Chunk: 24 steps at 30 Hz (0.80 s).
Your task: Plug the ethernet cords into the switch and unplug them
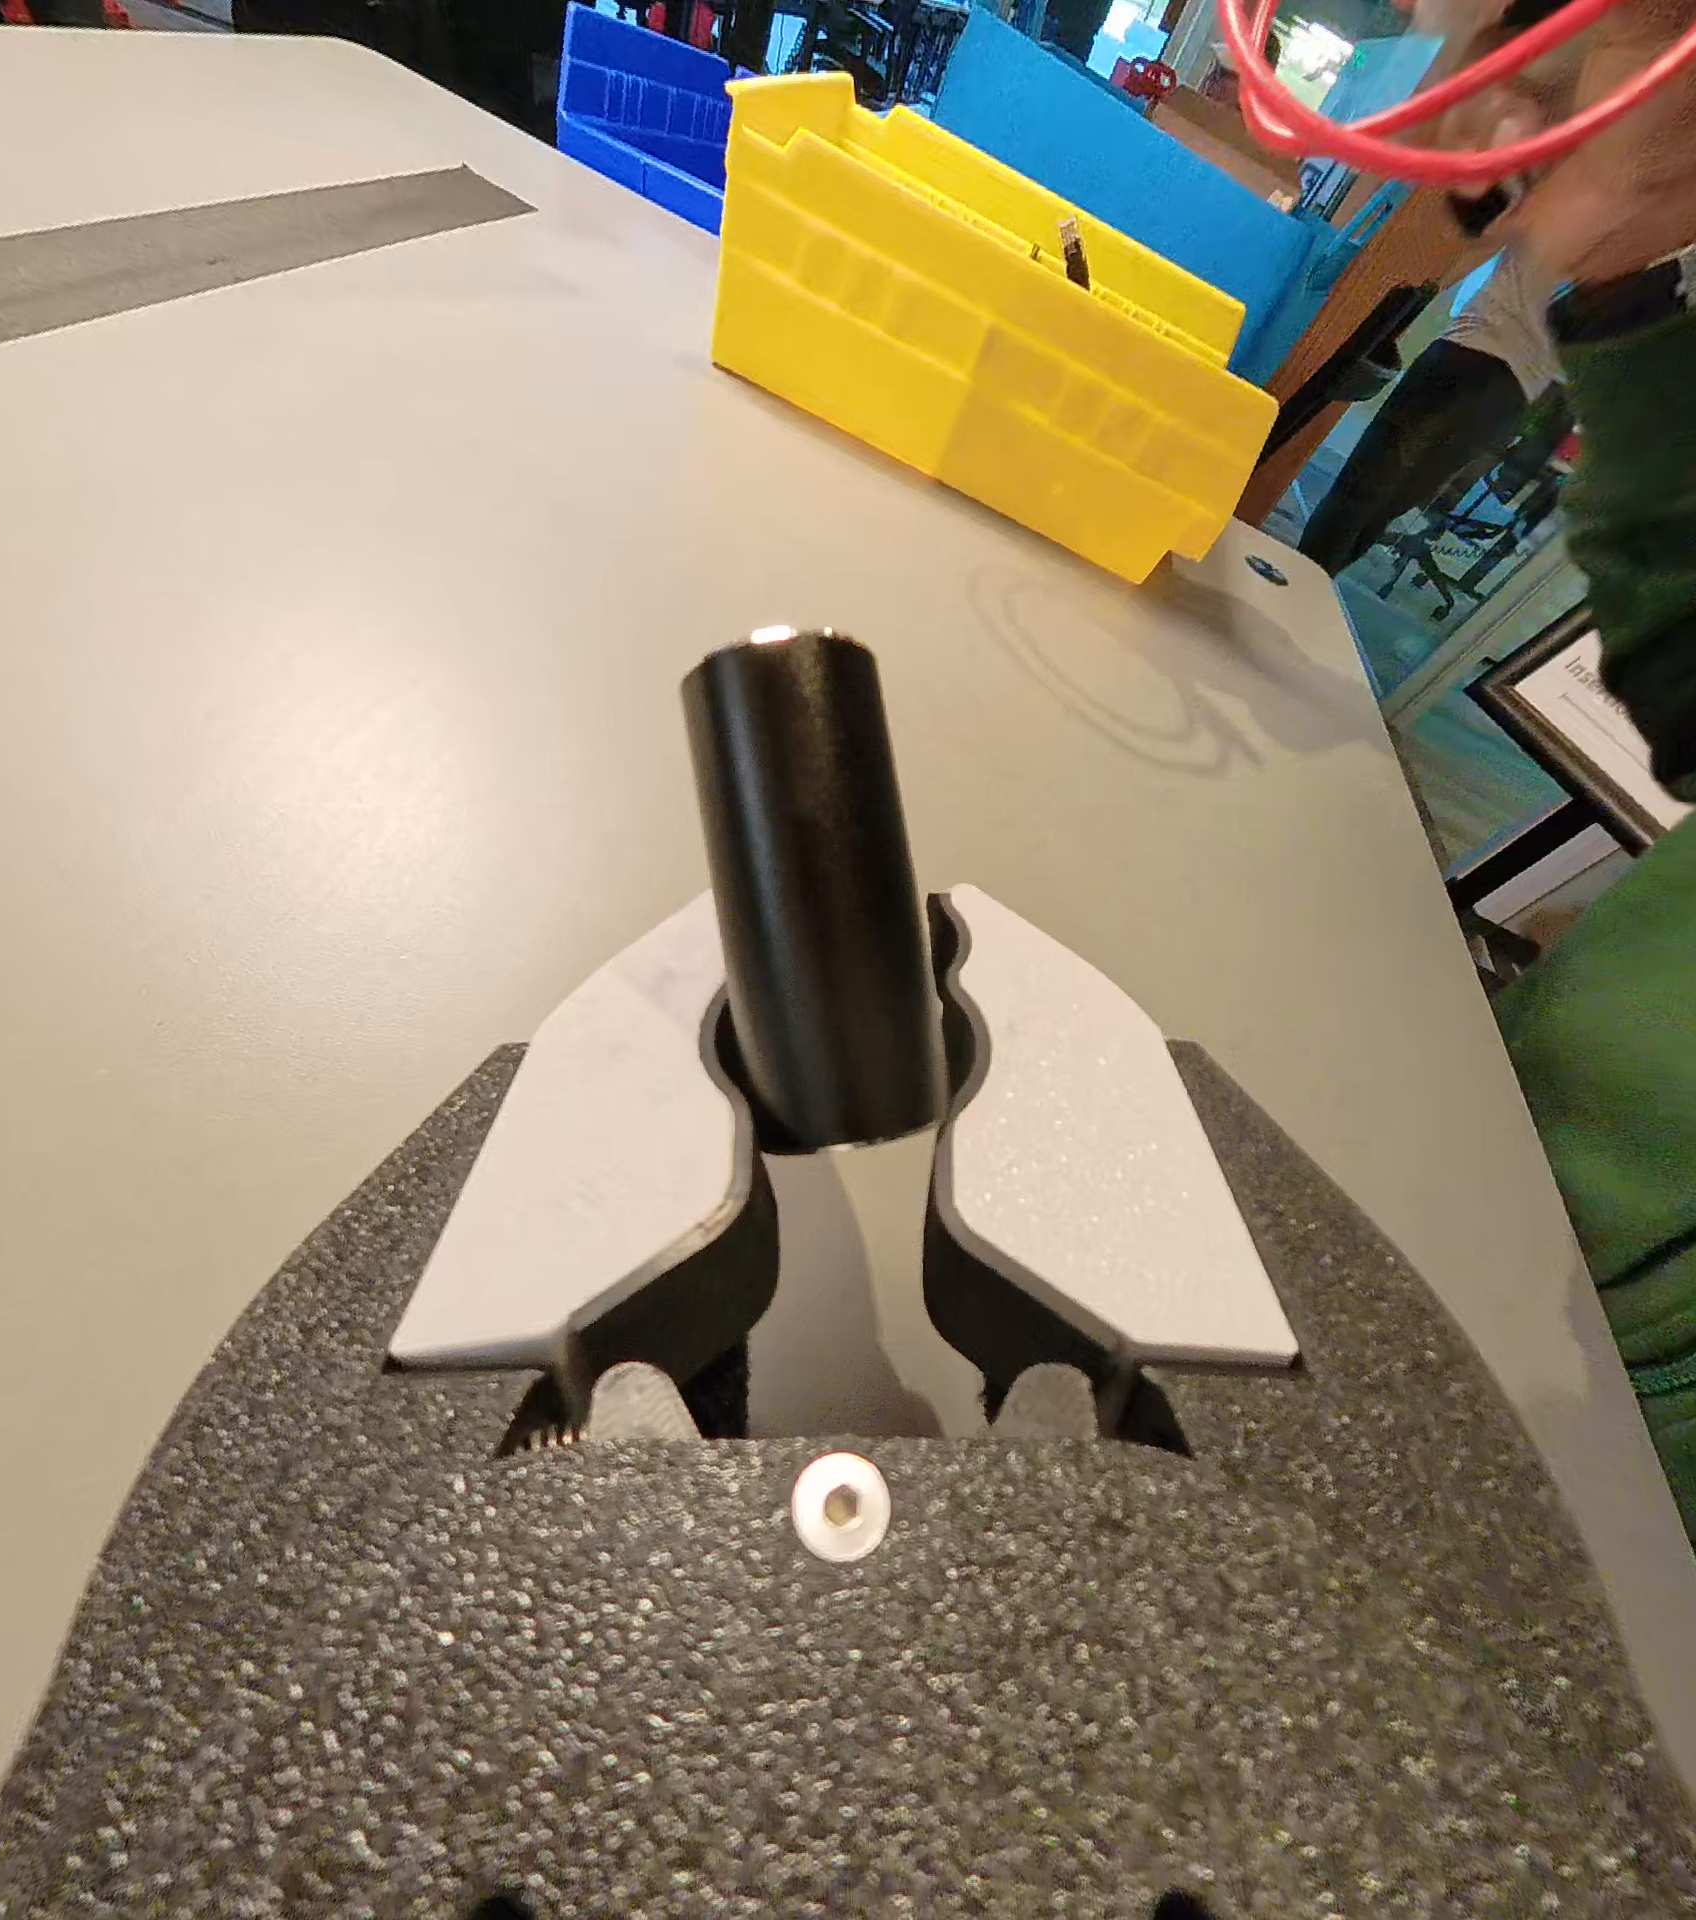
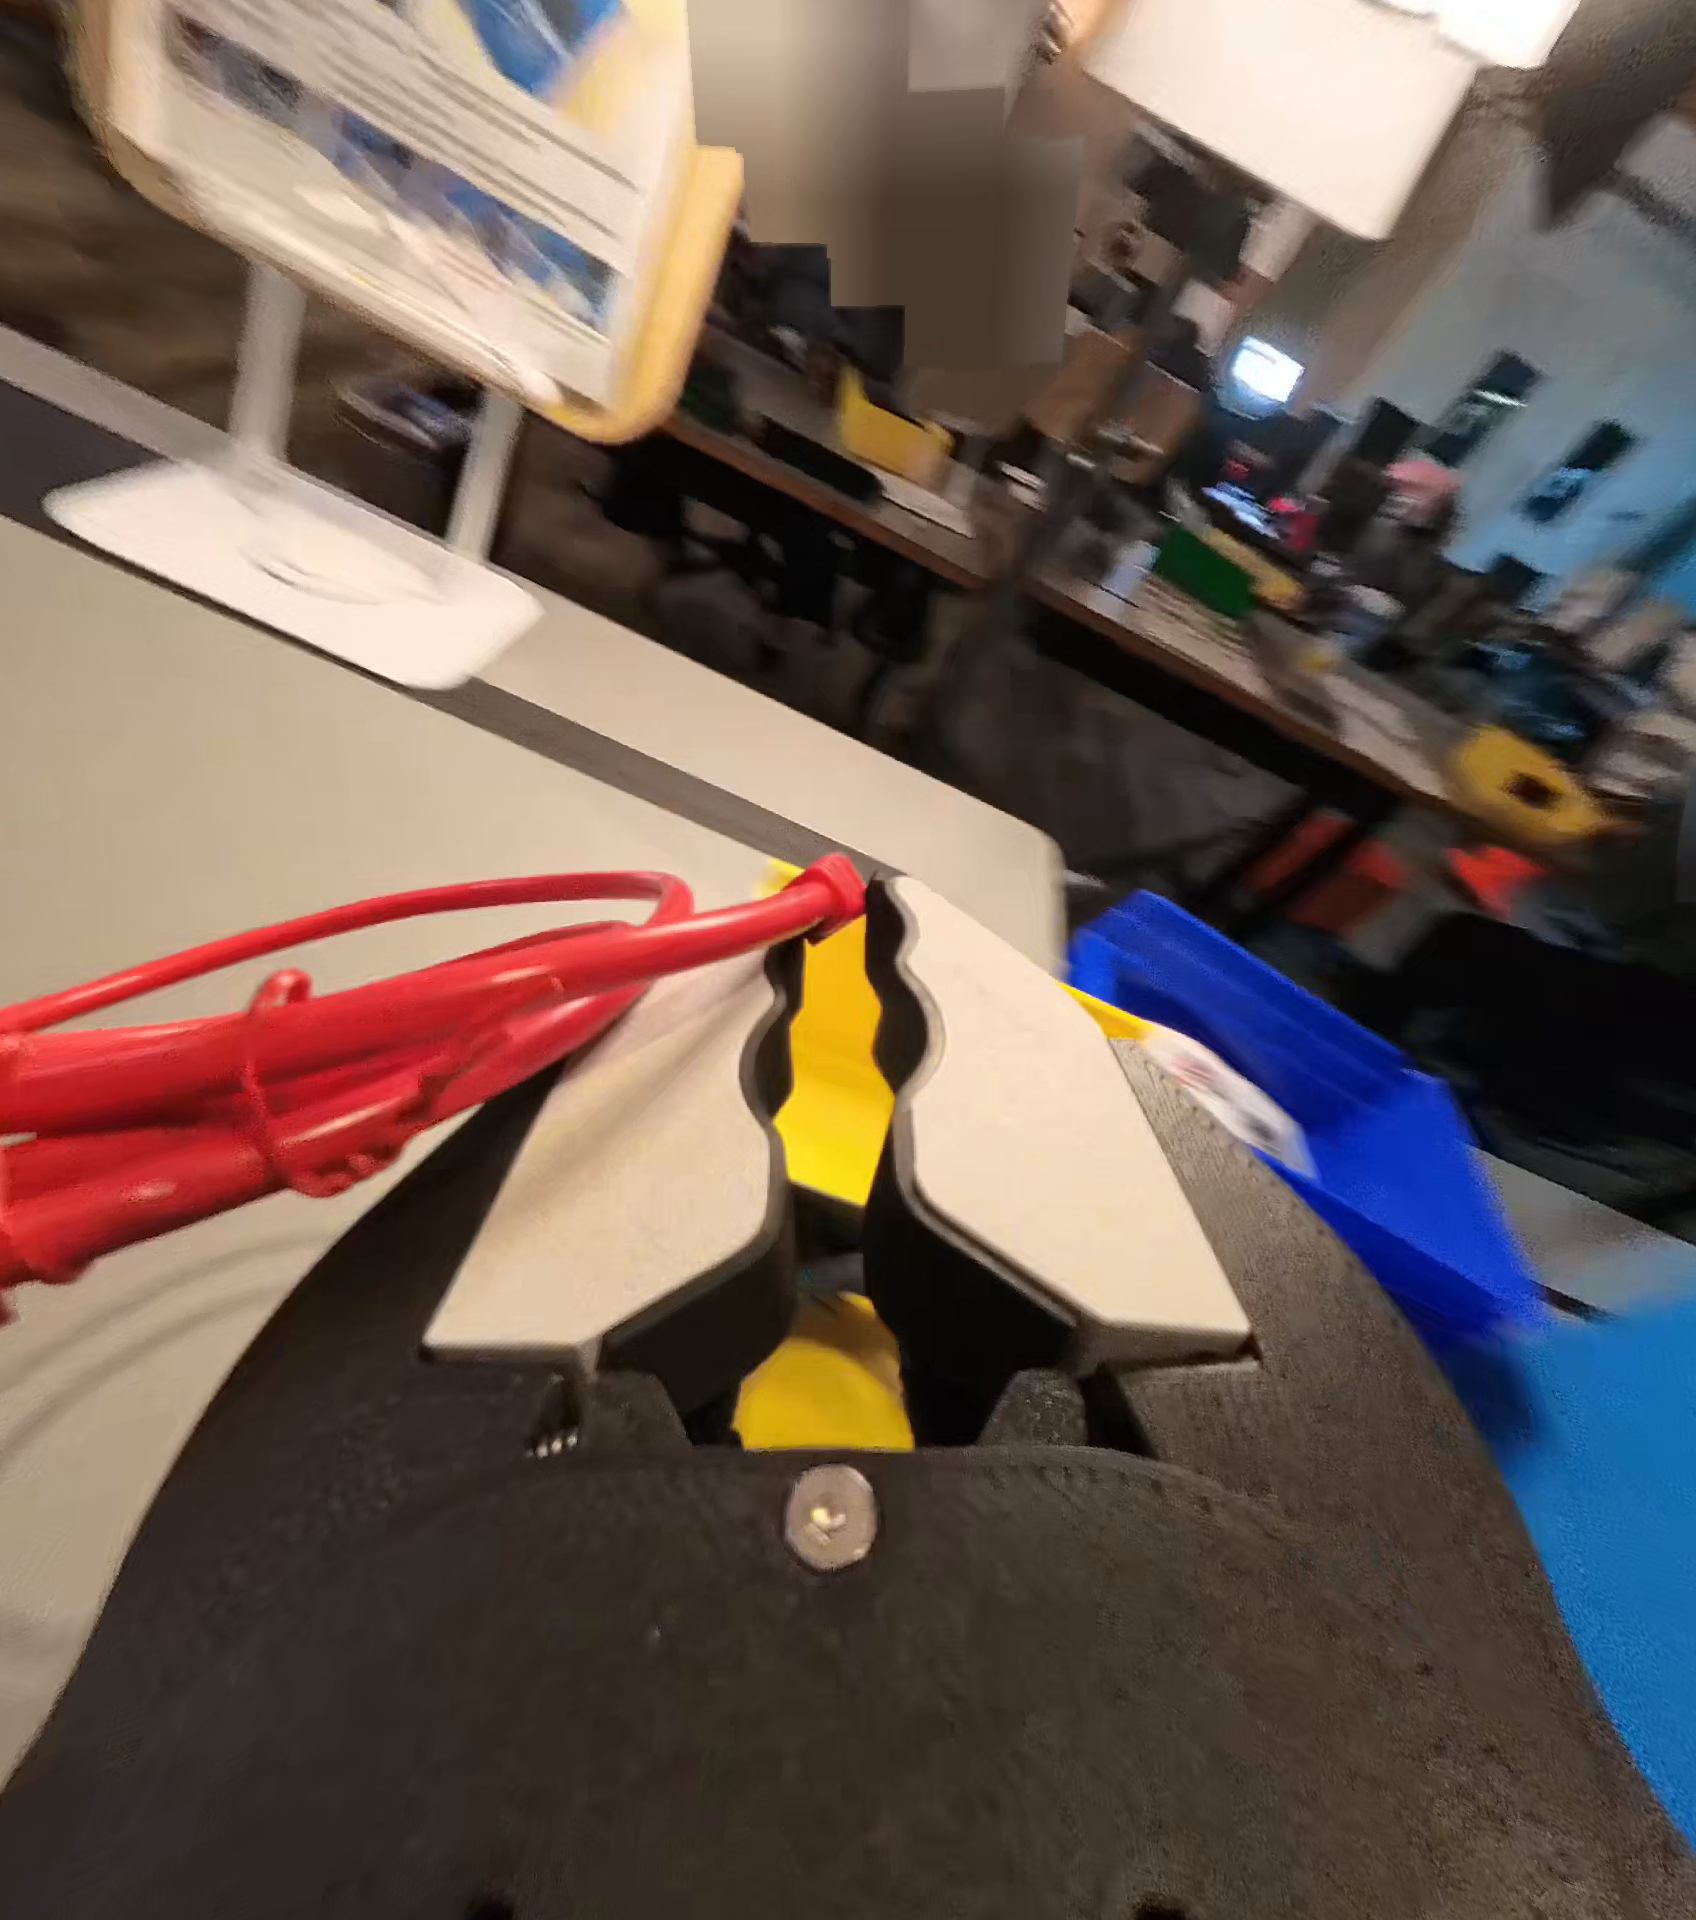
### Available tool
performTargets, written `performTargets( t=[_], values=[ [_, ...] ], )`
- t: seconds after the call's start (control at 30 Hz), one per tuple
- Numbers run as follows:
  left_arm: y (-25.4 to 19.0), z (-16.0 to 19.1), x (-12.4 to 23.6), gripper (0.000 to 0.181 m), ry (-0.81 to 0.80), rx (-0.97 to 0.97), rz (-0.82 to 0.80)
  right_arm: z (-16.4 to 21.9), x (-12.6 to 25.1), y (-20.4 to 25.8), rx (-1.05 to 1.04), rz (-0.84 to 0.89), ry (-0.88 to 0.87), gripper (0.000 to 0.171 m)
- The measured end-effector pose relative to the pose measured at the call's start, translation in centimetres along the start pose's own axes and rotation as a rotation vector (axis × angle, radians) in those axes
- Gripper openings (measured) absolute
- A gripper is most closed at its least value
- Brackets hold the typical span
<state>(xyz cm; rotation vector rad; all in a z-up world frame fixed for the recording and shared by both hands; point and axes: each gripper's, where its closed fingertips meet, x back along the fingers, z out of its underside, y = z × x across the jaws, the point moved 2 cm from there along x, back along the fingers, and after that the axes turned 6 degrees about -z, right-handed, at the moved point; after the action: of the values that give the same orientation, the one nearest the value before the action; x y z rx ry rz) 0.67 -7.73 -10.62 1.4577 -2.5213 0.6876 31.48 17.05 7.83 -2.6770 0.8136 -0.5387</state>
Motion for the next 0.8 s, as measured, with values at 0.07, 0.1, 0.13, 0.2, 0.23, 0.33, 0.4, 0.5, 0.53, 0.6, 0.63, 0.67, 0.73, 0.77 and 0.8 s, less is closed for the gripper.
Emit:
performTargets(
  t=[0.07,0.1,0.13,0.2,0.23,0.33,0.4,0.5,0.53,0.6,0.63,0.67,0.73,0.77,0.8],
  values=[
    [0.0,0.0,0.0,0.03,0.003,-0.001,0.0,1.6,2.4,-4.4,0.089,0.131,0.141,0.012],
    [0.0,0.1,-0.1,0.03,0.005,-0.003,-0.001,2.7,3.5,-6.2,0.14,0.188,0.226,0.012],
    [0.0,0.1,-0.1,0.03,0.007,-0.005,-0.002,3.8,4.4,-7.8,0.194,0.232,0.32,0.013],
    [-0.1,0.1,-0.2,0.03,0.012,-0.011,-0.005,6.2,5.8,-10.2,0.304,0.299,0.52,0.013],
    [-0.1,0.2,-0.2,0.03,0.015,-0.014,-0.007,7.5,6.1,-10.9,0.357,0.314,0.629,0.013],
    [-0.2,0.3,-0.3,0.03,0.024,-0.026,-0.014,10.9,5.4,-11.1,0.552,0.269,0.91,0.013],
    [-0.2,0.3,-0.4,0.03,0.028,-0.034,-0.016,12.7,3.9,-10.1,0.663,0.187,1.045,0.013],
    [-0.3,0.4,-0.5,0.03,0.034,-0.045,-0.019,14.4,0.3,-8.1,0.746,0.058,1.097,0.013],
    [-0.3,0.4,-0.5,0.03,0.035,-0.047,-0.019,15.1,-0.8,-7.6,0.738,0.016,1.118,0.013],
    [-0.3,0.4,-0.5,0.03,0.034,-0.049,-0.02,16.5,-2.4,-7.2,0.718,-0.041,1.168,0.014],
    [-0.3,0.4,-0.4,0.03,0.031,-0.048,-0.021,17.0,-3.1,-7.4,0.718,-0.041,1.182,0.014],
    [-0.3,0.4,-0.4,0.03,0.027,-0.046,-0.021,17.6,-3.4,-7.6,0.709,-0.045,1.201,0.014],
    [-0.2,0.3,-0.3,0.03,0.017,-0.038,-0.021,18.4,-3.5,-8.2,0.684,-0.051,1.214,0.016],
    [-0.1,0.2,-0.2,0.03,0.013,-0.032,-0.02,18.5,-3.5,-8.4,0.664,-0.054,1.2,0.022],
    [-0.1,0.2,-0.2,0.03,0.01,-0.026,-0.018,18.4,-3.2,-8.6,0.633,-0.055,1.185,0.025]
  ],
)
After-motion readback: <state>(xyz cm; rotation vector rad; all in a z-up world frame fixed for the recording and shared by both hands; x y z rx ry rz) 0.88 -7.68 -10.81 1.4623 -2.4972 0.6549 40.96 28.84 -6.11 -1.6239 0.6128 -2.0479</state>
